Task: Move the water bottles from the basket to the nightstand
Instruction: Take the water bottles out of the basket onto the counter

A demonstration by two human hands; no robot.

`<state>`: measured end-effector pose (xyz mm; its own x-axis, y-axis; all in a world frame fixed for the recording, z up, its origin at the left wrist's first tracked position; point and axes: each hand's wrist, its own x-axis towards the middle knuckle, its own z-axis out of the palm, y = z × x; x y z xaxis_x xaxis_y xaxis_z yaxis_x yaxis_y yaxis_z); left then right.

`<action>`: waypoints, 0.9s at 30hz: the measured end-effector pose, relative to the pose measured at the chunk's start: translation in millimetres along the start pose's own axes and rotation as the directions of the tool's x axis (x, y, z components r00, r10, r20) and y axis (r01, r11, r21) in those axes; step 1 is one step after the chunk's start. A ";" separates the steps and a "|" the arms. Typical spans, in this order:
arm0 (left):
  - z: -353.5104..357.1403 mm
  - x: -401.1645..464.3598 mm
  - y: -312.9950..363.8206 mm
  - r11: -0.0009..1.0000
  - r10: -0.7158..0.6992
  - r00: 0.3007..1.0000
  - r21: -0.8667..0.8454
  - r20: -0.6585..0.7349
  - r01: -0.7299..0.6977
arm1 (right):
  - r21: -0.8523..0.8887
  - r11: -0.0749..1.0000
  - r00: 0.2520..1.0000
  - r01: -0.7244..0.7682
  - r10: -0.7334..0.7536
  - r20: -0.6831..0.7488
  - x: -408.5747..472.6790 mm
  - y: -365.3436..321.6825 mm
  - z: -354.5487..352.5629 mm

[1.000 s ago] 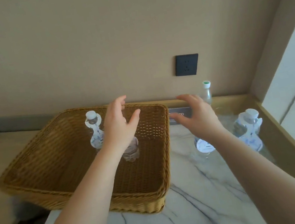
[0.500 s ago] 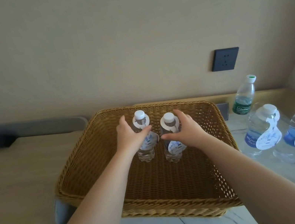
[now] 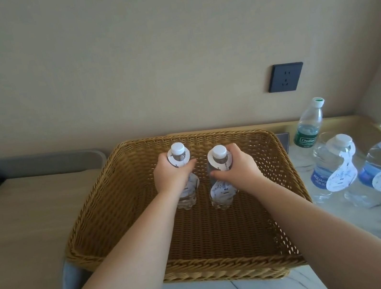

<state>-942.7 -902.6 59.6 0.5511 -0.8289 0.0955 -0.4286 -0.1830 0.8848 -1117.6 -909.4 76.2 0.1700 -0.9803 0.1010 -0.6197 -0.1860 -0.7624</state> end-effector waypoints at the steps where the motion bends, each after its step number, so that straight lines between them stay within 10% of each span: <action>1: -2.1 -1.0 1.1 1.000 0.003 1.000 -0.011 -0.003 -0.003 | 0.005 1.000 1.000 0.009 -0.009 -0.013 -0.5 -1.2 -1.4; 19: -28.3 -77.7 182.2 0.837 0.534 0.838 -0.217 0.113 -0.503 | 0.224 0.969 0.818 0.108 0.041 -0.574 -85.8 -40.9 -204.7; 27: 41.4 -161.0 229.2 0.831 0.534 0.807 -0.331 0.251 -0.447 | 0.254 0.966 0.797 0.056 0.110 -0.594 -134.9 26.0 -285.5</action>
<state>-1159.3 -833.0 228.2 0.0362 -0.8995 0.4354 -0.3659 0.3935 0.8434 -1375.3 -801.1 225.2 -0.3885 -0.8412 0.3761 -0.3940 -0.2173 -0.8930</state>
